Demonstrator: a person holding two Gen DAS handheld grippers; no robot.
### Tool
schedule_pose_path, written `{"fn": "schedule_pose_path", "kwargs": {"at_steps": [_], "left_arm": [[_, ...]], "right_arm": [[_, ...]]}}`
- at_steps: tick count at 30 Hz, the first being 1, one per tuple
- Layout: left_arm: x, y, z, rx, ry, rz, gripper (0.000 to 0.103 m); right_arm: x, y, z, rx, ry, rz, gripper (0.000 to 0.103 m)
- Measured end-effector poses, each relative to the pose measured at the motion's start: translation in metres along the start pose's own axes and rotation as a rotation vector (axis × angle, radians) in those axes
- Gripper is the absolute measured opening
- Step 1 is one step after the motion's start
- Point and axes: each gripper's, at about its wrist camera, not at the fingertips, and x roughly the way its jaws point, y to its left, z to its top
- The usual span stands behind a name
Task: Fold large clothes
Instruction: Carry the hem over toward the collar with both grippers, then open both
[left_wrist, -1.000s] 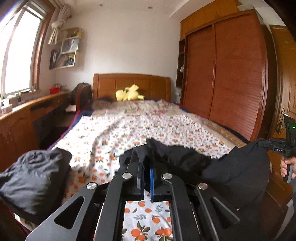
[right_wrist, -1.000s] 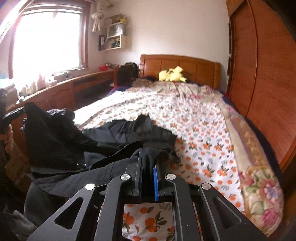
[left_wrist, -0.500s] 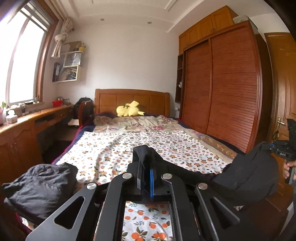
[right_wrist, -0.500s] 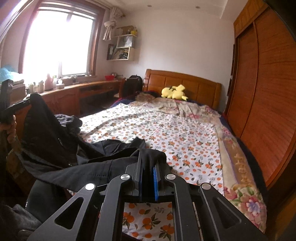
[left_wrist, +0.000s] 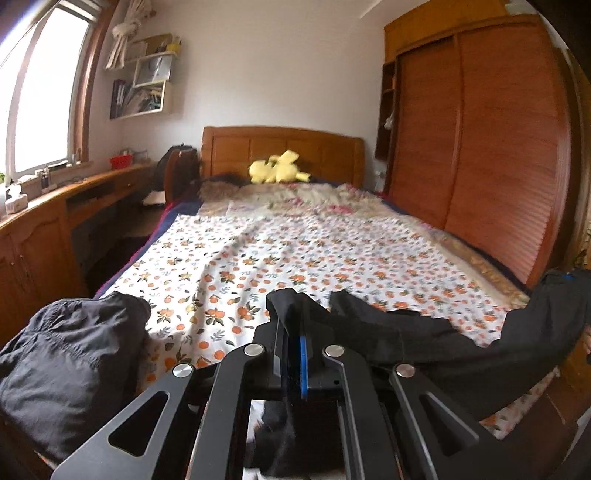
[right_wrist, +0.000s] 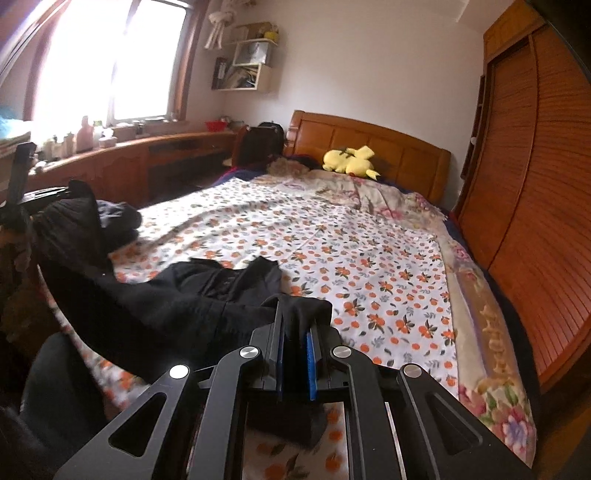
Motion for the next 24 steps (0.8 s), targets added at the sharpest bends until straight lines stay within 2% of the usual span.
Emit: {"fn": "schedule_pose_path", "kwargs": {"at_steps": [6,14,24], "left_arm": [[0.069,0.015,0.023,0.009,0.031,0.046,0.005],[0.141,0.034,0.051,-0.004,0.066,0.092,0.005],[0.212,0.034,0.051,0.023,0.135,0.108,0.005]], "right_arm": [[0.077,-0.028,0.025,0.027,0.033,-0.05,0.008],[0.164,-0.056,0.053,0.078,0.062,-0.084,0.008],[0.241,-0.065,0.052,0.111,0.127,-0.089,0.01]]}}
